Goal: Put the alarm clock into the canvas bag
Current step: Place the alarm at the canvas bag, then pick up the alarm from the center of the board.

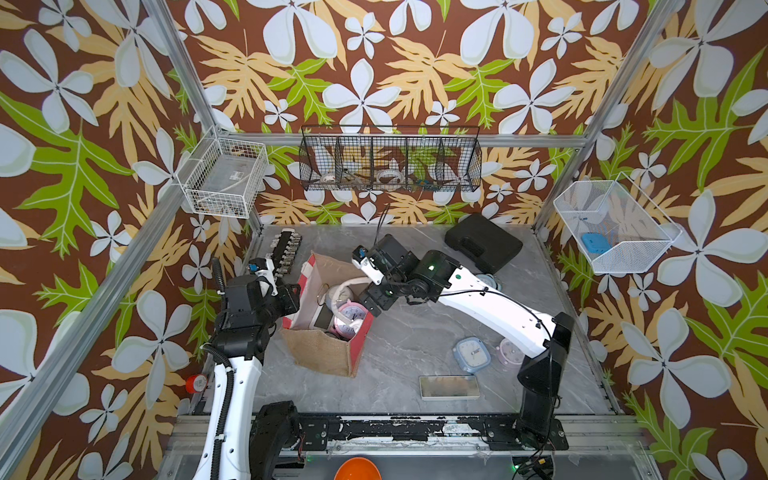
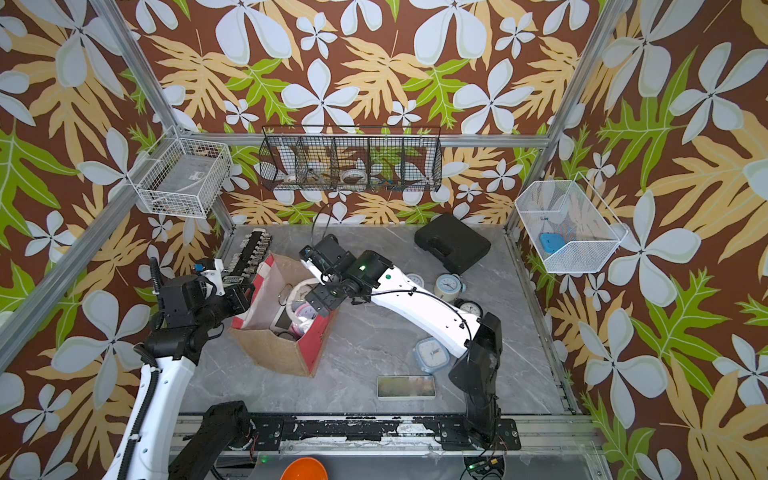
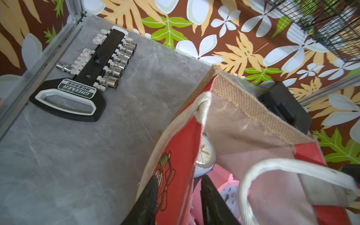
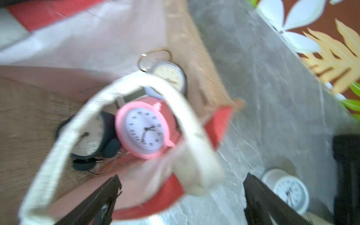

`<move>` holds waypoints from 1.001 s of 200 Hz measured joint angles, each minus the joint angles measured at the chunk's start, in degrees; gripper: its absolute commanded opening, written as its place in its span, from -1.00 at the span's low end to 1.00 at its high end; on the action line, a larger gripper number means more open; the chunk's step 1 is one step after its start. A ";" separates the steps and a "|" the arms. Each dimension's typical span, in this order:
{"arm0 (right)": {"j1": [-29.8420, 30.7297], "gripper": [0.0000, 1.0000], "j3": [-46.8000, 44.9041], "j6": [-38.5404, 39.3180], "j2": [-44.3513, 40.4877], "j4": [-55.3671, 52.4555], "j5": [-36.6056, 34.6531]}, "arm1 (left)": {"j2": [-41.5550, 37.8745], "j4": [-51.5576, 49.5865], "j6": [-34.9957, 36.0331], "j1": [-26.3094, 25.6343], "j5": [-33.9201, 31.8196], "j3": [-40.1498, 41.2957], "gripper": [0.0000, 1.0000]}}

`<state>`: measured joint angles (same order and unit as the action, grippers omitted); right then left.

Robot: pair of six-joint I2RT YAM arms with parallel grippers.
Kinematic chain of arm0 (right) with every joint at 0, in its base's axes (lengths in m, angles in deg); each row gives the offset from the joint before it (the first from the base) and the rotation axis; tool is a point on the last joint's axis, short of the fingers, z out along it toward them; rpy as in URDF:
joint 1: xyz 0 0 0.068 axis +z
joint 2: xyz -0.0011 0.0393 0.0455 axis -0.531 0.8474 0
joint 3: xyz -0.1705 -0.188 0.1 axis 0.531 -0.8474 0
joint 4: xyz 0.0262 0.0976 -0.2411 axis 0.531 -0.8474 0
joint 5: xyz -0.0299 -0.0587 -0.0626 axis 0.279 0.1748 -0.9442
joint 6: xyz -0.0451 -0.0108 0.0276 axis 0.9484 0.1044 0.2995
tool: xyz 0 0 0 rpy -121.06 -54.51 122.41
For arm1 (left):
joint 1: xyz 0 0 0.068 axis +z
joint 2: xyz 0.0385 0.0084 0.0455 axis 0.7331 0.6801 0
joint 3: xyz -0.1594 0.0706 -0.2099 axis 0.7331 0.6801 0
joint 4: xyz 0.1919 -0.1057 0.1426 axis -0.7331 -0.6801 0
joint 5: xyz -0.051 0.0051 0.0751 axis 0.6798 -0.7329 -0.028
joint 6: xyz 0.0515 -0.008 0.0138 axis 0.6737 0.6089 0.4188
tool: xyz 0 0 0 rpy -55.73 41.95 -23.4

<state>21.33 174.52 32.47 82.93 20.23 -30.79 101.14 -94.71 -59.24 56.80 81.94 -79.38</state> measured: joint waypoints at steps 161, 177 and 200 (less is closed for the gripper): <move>-19.23 0.99 -55.87 -21.11 -35.08 8.39 -4.48 | -0.48 7.13 -1.01 0.00 4.35 6.58 -1.00; -21.38 0.99 -60.02 -24.83 -37.77 9.16 -4.26 | -0.26 7.17 -0.96 0.00 4.61 6.60 -1.00; -22.18 0.99 -65.44 -34.12 -43.17 11.10 -3.21 | -0.22 7.23 -0.85 0.00 4.76 6.64 -1.00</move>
<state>-0.85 109.08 -1.65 39.77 31.33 -34.00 100.92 -87.47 -60.09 56.80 86.71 -72.73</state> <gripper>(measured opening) 0.996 0.060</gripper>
